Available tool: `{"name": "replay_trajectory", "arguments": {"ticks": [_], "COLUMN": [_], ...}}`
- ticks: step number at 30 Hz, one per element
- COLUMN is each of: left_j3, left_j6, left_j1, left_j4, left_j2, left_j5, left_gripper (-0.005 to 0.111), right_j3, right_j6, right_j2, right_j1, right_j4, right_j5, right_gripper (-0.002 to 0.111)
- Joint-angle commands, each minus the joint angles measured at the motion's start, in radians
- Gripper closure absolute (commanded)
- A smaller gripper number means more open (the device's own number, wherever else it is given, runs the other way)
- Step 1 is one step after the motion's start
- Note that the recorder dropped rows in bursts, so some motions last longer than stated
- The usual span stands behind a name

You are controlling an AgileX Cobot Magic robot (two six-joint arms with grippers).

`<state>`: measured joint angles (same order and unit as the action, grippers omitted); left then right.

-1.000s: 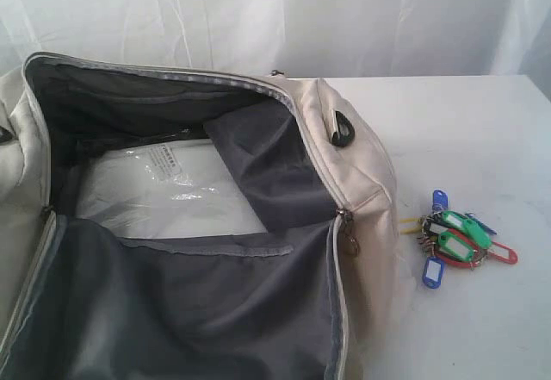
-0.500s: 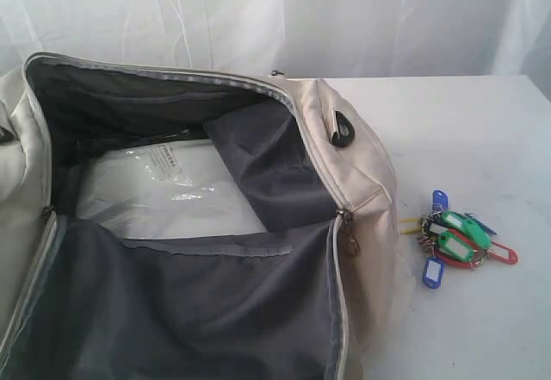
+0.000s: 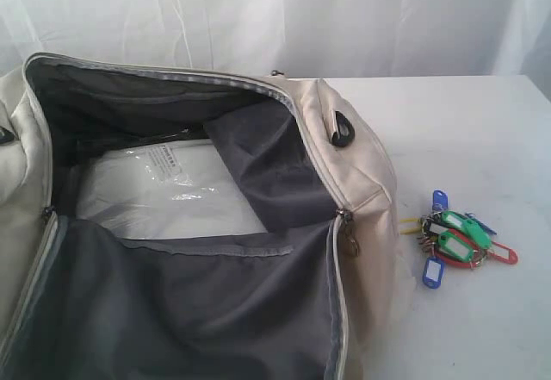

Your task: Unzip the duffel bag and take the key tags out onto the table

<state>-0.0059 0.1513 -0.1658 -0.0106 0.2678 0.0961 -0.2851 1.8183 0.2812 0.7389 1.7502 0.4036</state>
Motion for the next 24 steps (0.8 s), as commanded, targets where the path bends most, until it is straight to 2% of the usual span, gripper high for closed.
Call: {"name": "replay_trajectory", "arguments": {"ticks": [1,10,24], "left_j3": [0.006,0.006,0.006], "left_j6": [-0.013,-0.015,-0.015], "left_j1": [0.004,0.02,0.251], "left_j4": [-0.007,-0.007,-0.007], "left_j2": [-0.012,-0.055,-0.255], "left_j5": [-0.125,-0.208,-0.348], "left_gripper": [0.107,0.107,0.107], "right_j3": [0.006,0.006,0.006], "right_j6": [-0.002,-0.002,-0.002], "right_j2": [-0.003,-0.003,-0.003], "right_j1": [-0.003,-0.003,-0.003], "right_j4": [-0.006,-0.006,-0.006], "right_j5": [-0.003,0.005,0.005], "right_gripper": [0.107,0.107,0.107]}}
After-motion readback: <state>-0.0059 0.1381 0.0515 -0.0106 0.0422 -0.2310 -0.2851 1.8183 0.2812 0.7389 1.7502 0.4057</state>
